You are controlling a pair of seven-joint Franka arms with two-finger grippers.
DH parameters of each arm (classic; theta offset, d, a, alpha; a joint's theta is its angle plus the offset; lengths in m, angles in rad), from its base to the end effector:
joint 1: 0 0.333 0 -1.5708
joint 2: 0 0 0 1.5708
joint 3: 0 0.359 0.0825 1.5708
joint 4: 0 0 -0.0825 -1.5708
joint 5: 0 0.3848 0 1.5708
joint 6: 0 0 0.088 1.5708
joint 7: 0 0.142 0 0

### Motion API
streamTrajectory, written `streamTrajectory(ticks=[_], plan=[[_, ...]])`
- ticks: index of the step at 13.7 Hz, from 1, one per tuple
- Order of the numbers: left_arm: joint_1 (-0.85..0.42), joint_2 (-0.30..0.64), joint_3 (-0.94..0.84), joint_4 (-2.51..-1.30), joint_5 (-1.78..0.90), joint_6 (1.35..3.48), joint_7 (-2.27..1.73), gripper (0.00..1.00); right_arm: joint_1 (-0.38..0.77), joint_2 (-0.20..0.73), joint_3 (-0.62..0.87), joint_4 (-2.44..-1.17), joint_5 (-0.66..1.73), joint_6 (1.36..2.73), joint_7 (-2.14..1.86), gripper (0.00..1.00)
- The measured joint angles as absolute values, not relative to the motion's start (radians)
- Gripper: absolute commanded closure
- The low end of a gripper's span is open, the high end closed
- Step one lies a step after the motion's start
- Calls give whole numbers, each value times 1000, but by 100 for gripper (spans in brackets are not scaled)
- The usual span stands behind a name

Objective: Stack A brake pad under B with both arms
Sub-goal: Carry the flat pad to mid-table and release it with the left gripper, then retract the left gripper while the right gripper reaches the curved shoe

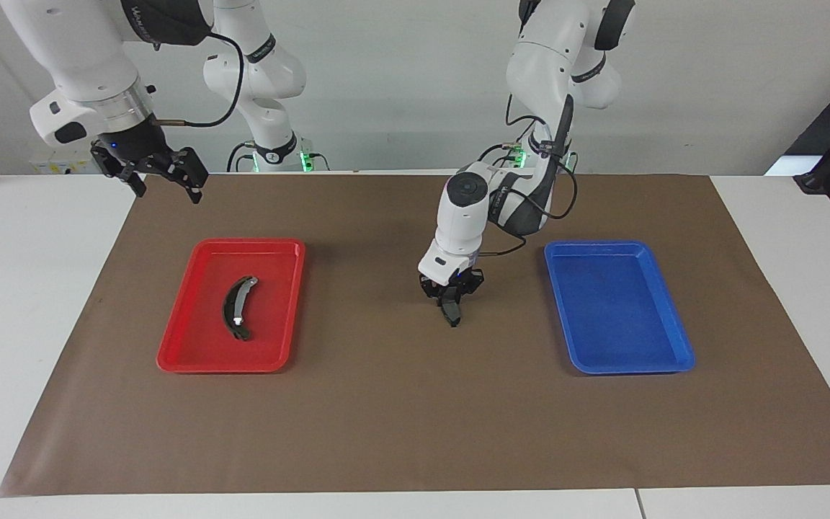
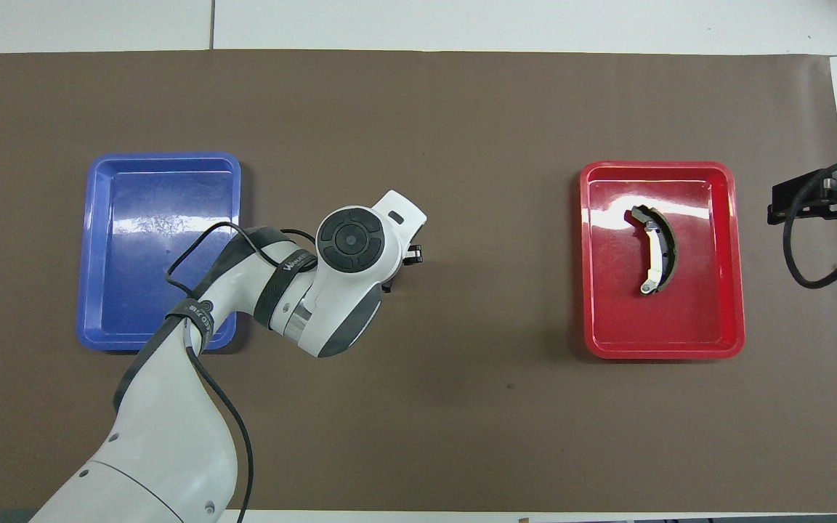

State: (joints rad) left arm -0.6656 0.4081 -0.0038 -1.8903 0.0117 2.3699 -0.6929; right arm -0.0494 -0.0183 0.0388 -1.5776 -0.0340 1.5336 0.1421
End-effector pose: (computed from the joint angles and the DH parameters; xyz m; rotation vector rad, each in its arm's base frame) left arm 0.5166 -0.4081 0.3001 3.1005 0.0244 0.0930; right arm 0.5440 -0.0105 0.6362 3.0959 -0.2381 -0.0363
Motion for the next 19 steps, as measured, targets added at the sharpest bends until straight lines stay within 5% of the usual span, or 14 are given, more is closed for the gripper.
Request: streamTrajectory(ticks=[2, 4, 8, 12, 19], plan=[[-667, 409, -4, -1890, 12, 2370, -692, 56, -49, -20, 39, -1591, -34, 1571, 142, 0], [-668, 409, -4, -1890, 12, 2370, -684, 0, -49, -23, 39, -1606, -34, 1588, 142, 0], [-668, 409, -2, -1888, 12, 2371, -674, 0, -50, -42, 39, -1655, -34, 1605, 142, 0], [-633, 340, 11, -1903, 12, 2367, -644, 0, -52, -65, 37, -1821, -16, 1816, 71, 0], [-392, 128, 26, -1999, 12, 2214, -350, 0, -50, 57, 38, -2061, -4, 2212, 35, 0]])
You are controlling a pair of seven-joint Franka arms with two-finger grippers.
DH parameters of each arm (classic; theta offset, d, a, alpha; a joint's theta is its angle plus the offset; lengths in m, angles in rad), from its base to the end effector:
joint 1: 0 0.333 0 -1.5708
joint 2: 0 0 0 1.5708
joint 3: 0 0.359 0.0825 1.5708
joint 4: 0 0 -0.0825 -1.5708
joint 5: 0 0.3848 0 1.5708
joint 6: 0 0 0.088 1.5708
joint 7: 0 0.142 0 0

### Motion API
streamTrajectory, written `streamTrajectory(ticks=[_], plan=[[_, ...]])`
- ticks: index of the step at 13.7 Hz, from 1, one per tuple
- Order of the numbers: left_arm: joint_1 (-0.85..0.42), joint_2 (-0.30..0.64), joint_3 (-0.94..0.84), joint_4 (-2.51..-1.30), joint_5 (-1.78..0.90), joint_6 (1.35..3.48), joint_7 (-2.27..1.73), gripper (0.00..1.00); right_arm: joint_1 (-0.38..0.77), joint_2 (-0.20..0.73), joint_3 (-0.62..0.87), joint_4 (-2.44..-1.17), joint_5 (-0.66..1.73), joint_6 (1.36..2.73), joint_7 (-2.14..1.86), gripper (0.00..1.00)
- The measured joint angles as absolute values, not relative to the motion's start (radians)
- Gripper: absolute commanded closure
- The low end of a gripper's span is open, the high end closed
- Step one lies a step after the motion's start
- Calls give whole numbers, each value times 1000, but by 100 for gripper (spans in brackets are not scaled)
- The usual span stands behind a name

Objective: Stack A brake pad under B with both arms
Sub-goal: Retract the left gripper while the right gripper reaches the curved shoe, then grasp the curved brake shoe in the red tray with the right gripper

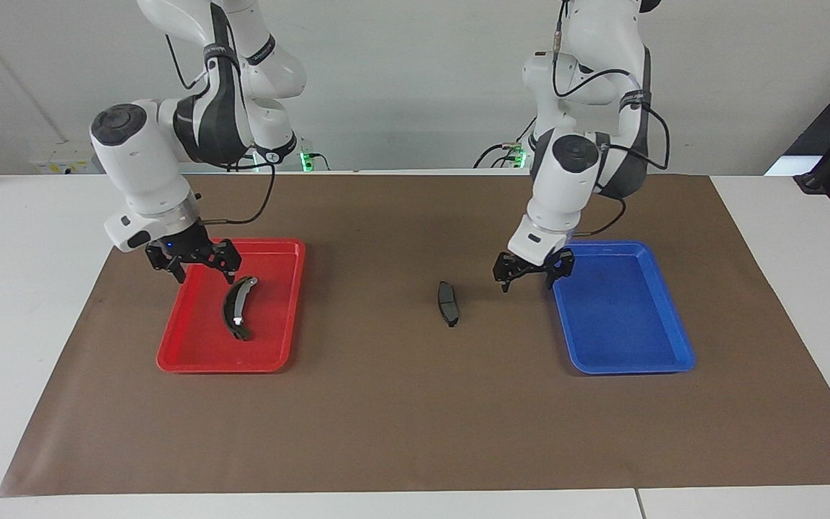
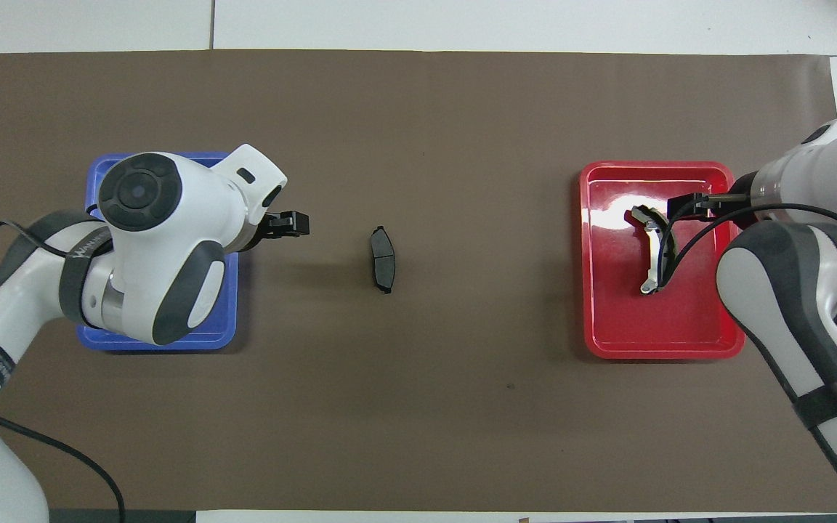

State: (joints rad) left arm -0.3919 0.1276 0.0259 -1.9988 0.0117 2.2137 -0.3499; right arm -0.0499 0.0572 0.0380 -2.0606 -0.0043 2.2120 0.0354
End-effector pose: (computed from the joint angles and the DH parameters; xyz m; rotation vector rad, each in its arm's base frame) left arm 0.5585 -0.2137 0.4120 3.1200 -0.0360 0.1348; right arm 0.5754 -0.0073 0.4239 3.1370 -0.0707 0.1480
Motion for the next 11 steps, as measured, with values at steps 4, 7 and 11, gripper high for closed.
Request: streamTrajectory(ticks=[4, 7, 11], plan=[[-238, 59, 29, -1993, 12, 2096, -204, 0, -50, 95, 38, -2169, -4, 2337, -40, 0], [-139, -1, 31, -1940, 12, 1939, -72, 0, -53, 147, 37, -2180, -4, 2372, -88, 0], [-64, -21, 32, -1797, 11, 1765, 33, 0, -54, 223, 38, -2182, -4, 2439, -95, 0]])
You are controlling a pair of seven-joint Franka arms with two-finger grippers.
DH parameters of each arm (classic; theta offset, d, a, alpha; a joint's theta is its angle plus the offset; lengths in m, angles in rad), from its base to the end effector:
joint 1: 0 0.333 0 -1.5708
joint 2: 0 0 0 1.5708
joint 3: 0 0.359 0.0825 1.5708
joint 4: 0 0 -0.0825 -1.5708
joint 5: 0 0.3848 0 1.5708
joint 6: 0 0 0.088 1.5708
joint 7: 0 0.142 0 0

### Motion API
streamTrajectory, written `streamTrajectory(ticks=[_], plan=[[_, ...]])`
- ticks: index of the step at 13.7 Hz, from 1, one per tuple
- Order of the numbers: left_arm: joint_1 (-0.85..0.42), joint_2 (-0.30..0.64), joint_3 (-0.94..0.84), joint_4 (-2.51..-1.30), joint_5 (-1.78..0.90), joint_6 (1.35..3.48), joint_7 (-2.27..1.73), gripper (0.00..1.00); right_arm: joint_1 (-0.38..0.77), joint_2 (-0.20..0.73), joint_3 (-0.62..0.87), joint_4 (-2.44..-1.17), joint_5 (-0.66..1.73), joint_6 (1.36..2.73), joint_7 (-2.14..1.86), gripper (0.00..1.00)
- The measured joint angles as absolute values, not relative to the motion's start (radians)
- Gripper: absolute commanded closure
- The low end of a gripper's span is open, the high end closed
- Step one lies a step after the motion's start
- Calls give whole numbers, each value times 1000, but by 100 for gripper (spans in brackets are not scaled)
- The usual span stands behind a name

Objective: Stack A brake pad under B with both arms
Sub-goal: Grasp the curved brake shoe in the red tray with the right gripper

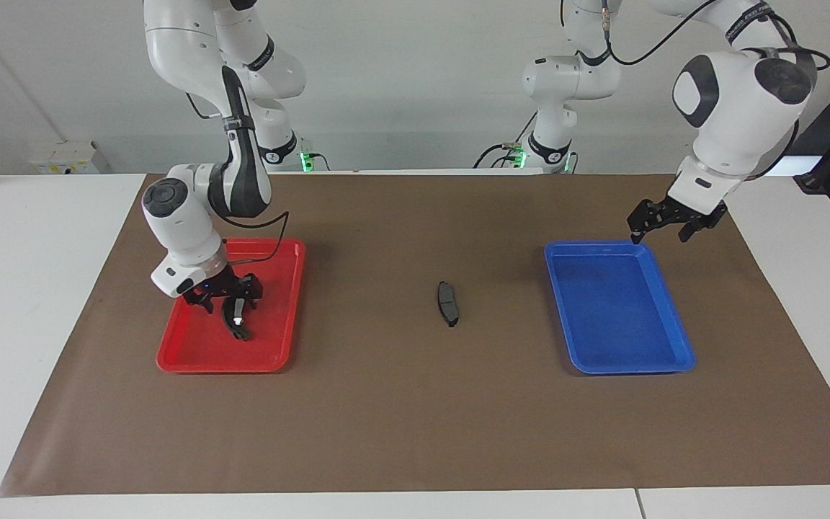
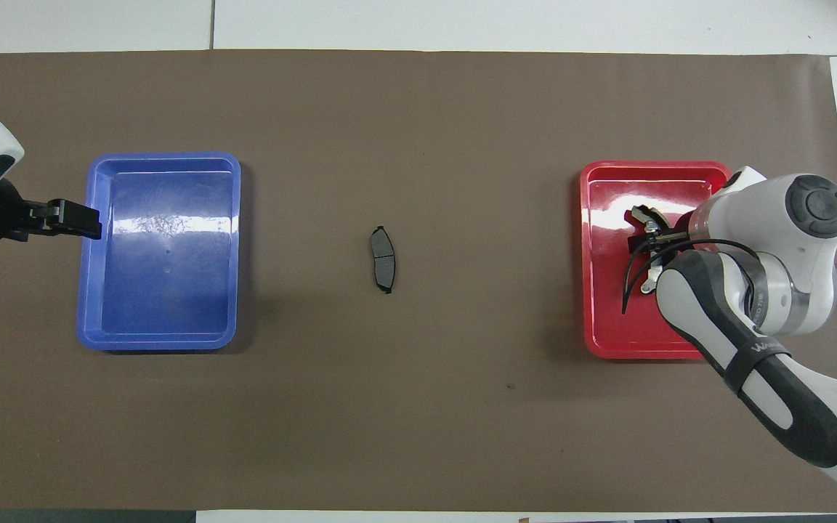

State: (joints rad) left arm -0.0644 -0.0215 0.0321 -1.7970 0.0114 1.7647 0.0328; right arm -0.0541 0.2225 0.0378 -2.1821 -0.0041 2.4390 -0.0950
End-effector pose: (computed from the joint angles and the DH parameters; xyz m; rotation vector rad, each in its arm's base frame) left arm 0.5545 -0.0164 0.5533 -3.1293 0.1054 0.0169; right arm 0.5721 -0.0097 0.2966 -3.1349 -0.1266 -0.0546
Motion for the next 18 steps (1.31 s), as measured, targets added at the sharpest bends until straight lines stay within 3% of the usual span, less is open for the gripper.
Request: streamTrajectory(ticks=[4, 8, 10, 12, 13, 18], plan=[[-62, -13, 30, -1662, 11, 1634, 67, 0, -53, 228, 39, -2176, -4, 2415, -107, 1], [-51, -6, 31, -1602, 12, 1569, 83, 0, -53, 223, 39, -2174, -4, 2405, -108, 20], [-35, -9, 31, -1613, 12, 1555, 93, 0, -53, 220, 39, -2174, -4, 2395, -108, 42], [-32, -22, 31, -1641, 12, 1556, 95, 0, -53, 220, 39, -2174, -4, 2388, -108, 90], [-32, -26, 31, -1647, 12, 1559, 95, 0, -53, 219, 39, -2174, -4, 2378, -108, 99], [-33, -29, 27, -1650, 12, 1566, 96, 0, -50, 217, 40, -2153, -4, 2329, -108, 100]])
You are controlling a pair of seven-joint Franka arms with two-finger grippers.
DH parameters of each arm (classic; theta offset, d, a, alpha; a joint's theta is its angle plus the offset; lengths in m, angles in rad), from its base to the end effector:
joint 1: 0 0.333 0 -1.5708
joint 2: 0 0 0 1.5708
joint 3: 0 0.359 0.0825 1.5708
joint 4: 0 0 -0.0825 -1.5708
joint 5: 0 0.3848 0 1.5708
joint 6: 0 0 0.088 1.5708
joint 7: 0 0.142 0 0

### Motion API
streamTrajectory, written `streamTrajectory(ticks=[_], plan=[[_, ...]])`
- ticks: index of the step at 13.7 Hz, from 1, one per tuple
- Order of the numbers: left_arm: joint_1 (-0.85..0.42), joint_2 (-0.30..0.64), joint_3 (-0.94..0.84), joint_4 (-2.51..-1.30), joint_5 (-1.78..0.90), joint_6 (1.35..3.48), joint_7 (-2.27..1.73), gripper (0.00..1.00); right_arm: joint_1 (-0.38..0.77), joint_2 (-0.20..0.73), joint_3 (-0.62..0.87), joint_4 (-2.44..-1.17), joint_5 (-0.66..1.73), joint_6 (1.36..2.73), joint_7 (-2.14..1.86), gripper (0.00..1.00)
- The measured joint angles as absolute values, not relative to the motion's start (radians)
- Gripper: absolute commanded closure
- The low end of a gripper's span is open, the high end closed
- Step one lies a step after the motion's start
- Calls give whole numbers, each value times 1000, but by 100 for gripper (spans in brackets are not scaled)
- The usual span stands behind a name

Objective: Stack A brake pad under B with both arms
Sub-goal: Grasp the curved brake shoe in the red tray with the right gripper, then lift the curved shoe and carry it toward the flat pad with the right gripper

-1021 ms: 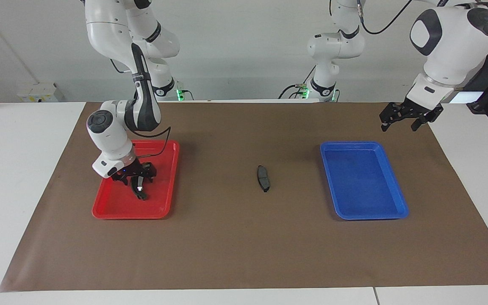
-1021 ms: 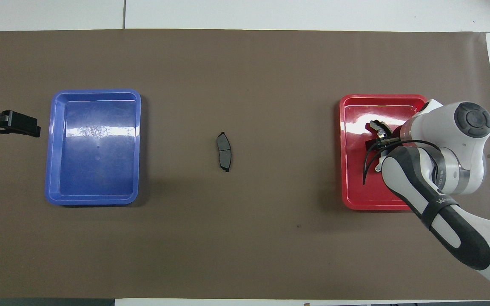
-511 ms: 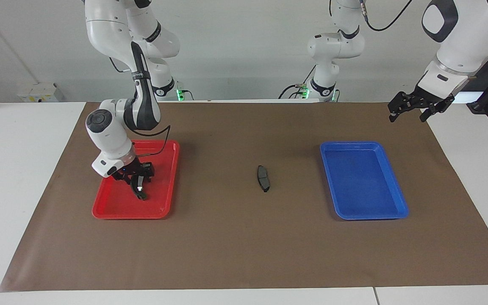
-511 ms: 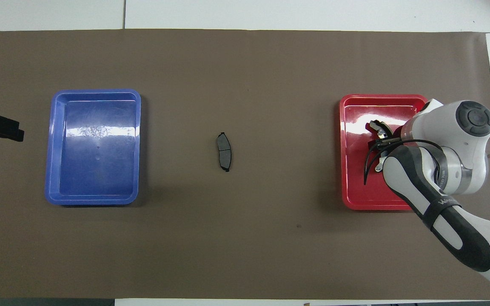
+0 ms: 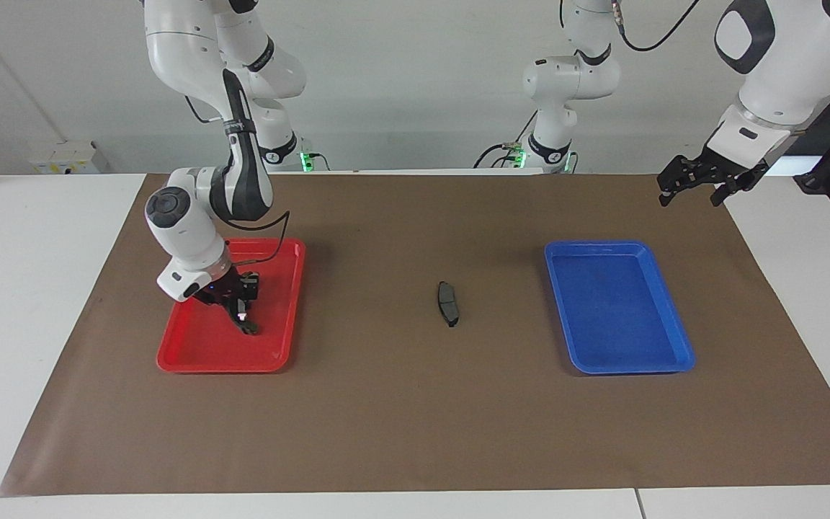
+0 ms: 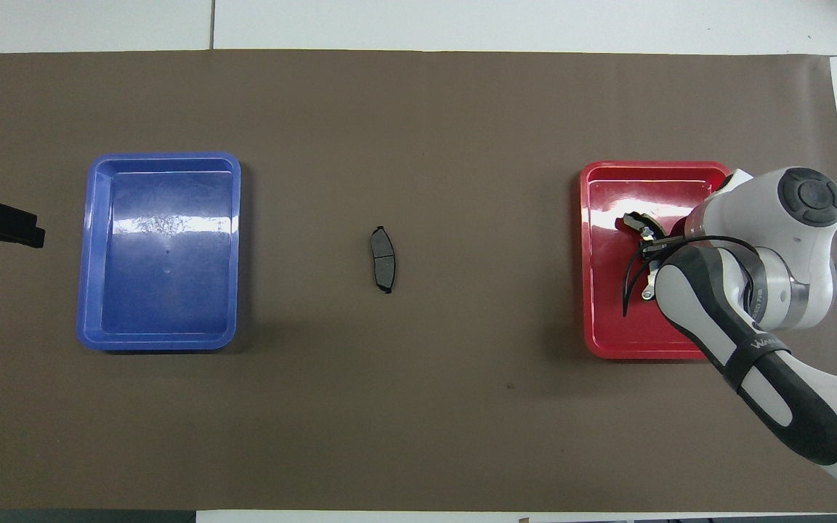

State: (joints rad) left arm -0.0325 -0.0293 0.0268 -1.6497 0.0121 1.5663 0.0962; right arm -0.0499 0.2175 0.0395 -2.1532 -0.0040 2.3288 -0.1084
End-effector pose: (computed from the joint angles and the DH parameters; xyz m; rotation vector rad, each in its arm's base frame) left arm 0.5406 -0.0011 0.6110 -3.1275 0.1600 0.0855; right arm 0.5673 -0.0063 0.3017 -3.1288 -0.1567 0.0647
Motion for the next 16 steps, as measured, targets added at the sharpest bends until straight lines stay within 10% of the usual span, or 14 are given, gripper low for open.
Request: streamTrajectory(ticks=[9, 16], plan=[[-32, -29, 28, -1651, 12, 1567, 96, 0, 52, 228, 147, -1911, 0, 2144, 101, 100], [-32, -29, 28, -1651, 12, 1567, 96, 0, 279, 458, 150, -1643, 0, 2131, 330, 100]])
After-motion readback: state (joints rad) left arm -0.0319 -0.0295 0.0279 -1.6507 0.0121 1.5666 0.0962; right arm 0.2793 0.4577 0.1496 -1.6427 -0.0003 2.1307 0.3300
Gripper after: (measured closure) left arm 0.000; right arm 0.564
